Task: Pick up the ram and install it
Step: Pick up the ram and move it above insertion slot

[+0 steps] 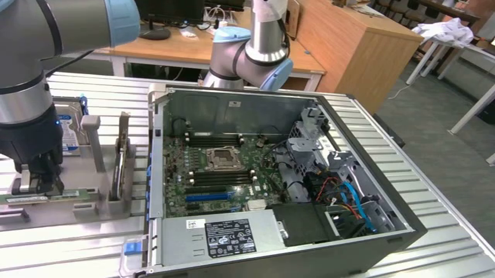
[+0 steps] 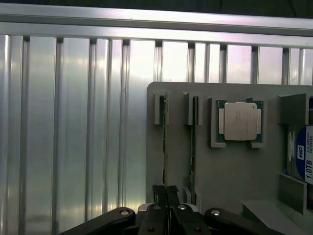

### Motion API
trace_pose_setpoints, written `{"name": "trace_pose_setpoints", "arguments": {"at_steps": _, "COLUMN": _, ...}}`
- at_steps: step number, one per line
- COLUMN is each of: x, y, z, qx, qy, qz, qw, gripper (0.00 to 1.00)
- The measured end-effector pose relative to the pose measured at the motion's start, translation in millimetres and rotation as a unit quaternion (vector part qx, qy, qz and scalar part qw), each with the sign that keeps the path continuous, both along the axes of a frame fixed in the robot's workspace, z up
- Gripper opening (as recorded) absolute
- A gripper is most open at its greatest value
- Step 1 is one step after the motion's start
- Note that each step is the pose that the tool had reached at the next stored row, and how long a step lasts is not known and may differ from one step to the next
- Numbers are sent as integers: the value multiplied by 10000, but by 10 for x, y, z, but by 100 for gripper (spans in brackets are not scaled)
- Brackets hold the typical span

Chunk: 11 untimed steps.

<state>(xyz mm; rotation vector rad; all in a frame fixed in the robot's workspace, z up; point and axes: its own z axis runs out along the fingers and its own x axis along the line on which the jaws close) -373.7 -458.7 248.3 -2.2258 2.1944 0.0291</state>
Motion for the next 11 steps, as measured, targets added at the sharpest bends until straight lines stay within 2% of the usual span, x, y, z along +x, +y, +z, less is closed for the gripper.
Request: {"name": "trace_pose_setpoints", "arguments": {"at_steps": 11, "x": 0, "y": 0, "z": 75, "qx": 2, "qy": 1, "qz": 0, "qw": 10000, "gripper": 11}}
